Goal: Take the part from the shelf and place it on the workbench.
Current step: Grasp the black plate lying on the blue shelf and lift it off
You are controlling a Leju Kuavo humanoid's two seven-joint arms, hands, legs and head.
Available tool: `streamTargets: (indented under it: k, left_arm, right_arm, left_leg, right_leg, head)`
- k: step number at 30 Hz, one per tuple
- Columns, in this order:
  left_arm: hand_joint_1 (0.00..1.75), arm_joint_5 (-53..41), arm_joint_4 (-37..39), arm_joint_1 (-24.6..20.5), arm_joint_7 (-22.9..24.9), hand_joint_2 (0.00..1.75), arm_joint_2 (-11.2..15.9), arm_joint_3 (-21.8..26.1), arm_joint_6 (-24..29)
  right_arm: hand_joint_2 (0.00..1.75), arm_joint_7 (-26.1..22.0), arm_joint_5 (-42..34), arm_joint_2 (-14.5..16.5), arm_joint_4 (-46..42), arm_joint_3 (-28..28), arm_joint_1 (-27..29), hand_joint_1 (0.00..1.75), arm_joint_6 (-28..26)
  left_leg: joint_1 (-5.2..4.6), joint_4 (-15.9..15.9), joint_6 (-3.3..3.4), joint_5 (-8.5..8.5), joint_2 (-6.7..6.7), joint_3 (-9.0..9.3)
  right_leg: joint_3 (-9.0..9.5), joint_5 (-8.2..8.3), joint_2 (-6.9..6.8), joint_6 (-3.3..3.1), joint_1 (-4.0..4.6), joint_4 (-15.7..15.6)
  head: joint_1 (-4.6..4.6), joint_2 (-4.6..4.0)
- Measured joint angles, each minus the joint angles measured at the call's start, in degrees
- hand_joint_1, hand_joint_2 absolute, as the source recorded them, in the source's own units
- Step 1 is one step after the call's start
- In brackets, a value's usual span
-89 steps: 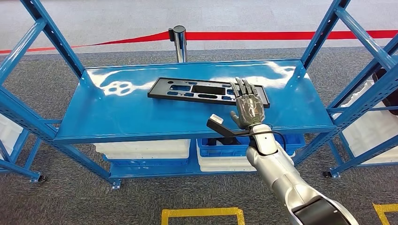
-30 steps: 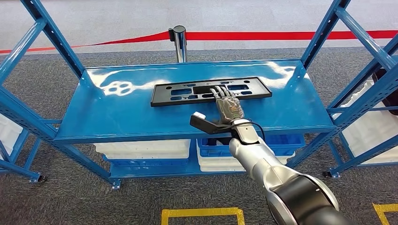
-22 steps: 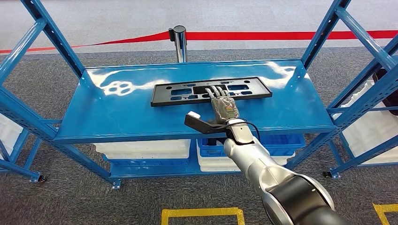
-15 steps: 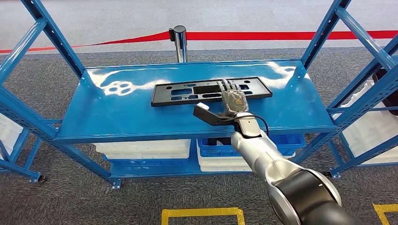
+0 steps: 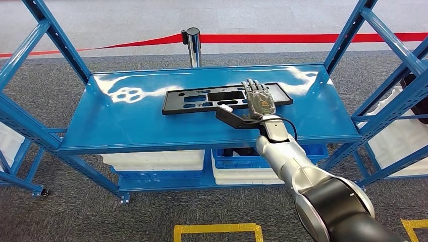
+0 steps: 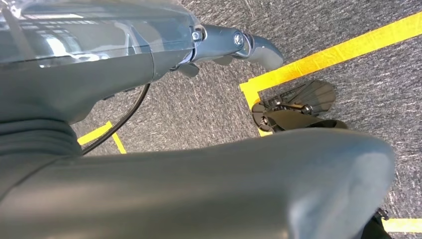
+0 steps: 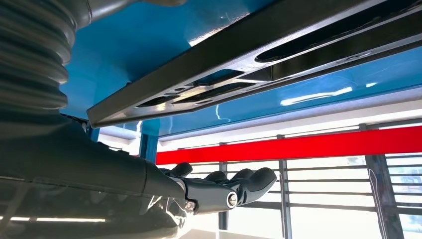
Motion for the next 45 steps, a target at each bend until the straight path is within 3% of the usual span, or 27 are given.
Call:
streamTargets:
  k: [14, 16, 20, 21, 36, 45]
  left_arm:
    - [0.00, -0.16, 0.00, 0.00, 0.17, 0.00, 0.00, 0.07, -0.13]
    - [0.00, -0.39, 0.00, 0.00, 0.17, 0.00, 0.00, 0.07, -0.27]
    - [0.00, -0.72, 0.00, 0.00, 0.06, 0.00, 0.00, 0.07, -0.43]
    - [0.00, -0.75, 0.00, 0.00, 0.01, 0.00, 0.00, 0.07, -0.43]
    - [0.00, -0.72, 0.00, 0.00, 0.29, 0.00, -0.09, 0.13, -0.48]
    - [0.00, -0.74, 0.00, 0.00, -0.01, 0.00, -0.22, 0.36, -0.68]
  right_arm:
    - [1.75, -0.16, 0.09, -0.16, 0.13, 0.02, 0.05, 0.07, -0.03]
    - [1.75, -0.11, 0.31, -0.30, 0.21, 0.03, 0.04, 0.16, 0.01]
    - [1.75, 0.19, 0.54, -0.67, 0.39, 0.04, -0.03, 1.43, 0.58]
    - [1.75, 0.24, 0.53, -0.77, 0.44, 0.04, -0.06, 1.51, 0.72]
    - [1.75, -0.38, 0.05, -1.49, 0.76, 0.04, -0.17, 1.53, 0.70]
    - [1.75, -0.83, -0.08, -1.83, 0.76, 0.04, -0.03, 1.63, 0.22]
  left_leg:
    - [-0.01, 0.00, 0.00, 0.00, 0.00, 0.00]
    - [-0.01, 0.00, 0.00, 0.00, 0.00, 0.00]
    - [-0.01, 0.00, 0.00, 0.00, 0.00, 0.00]
    - [-0.01, 0.00, 0.00, 0.00, 0.00, 0.00]
    - [-0.01, 0.00, 0.00, 0.00, 0.00, 0.00]
    - [-0.01, 0.00, 0.00, 0.00, 0.00, 0.00]
  right_leg:
    - [-0.01, 0.00, 0.00, 0.00, -0.01, 0.00]
    - [0.00, 0.00, 0.00, 0.00, -0.01, 0.00]
    - [0.00, 0.00, 0.00, 0.00, -0.01, 0.00]
    - [0.00, 0.00, 0.00, 0.00, -0.01, 0.00]
    - [0.00, 0.00, 0.00, 0.00, -0.01, 0.00]
    - [0.00, 0.00, 0.00, 0.00, -0.01, 0.00]
  head:
    - [0.00, 0.00]
    - [0.00, 0.00]
    - [0.01, 0.00]
    - [0.01, 0.00]
    - [0.01, 0.00]
    - [0.00, 0.00]
